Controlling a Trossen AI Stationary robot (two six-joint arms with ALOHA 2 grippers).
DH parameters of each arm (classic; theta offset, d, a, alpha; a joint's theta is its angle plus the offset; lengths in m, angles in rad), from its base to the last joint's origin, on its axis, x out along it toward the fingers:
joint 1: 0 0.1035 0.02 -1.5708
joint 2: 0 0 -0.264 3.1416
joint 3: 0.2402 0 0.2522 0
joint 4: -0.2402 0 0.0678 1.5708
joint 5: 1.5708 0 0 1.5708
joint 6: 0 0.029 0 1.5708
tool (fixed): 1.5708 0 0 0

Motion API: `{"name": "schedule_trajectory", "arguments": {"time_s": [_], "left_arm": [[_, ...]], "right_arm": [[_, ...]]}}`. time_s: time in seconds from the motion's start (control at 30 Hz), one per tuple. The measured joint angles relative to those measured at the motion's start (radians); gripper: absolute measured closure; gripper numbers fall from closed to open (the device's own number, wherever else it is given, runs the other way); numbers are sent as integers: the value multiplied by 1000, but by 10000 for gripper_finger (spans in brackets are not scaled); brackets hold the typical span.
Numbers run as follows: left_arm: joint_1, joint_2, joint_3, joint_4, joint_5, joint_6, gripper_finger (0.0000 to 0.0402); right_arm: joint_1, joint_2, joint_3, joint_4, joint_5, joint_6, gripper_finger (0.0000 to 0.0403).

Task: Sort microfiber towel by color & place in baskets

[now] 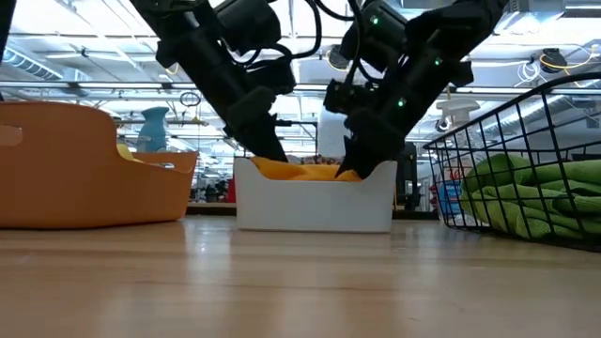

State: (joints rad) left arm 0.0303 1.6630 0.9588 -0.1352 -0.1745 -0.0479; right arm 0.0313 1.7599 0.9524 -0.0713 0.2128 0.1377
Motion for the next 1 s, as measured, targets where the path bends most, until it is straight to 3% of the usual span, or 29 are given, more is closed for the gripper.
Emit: {"name": "schedule_trajectory", "arguments": {"time_s": [0.57, 0.73, 1.0], "left_arm": [[-26, -118, 51, -40, -34, 9, 391], [-26, -49, 47, -37, -8, 8, 391], [-26, 80, 47, -28, -6, -5, 391]], "right_arm": [[0, -133, 0, -12, -2, -31, 403], [-24, -131, 0, -3, 76, -87, 403], [-74, -31, -1, 16, 20, -67, 403]]}}
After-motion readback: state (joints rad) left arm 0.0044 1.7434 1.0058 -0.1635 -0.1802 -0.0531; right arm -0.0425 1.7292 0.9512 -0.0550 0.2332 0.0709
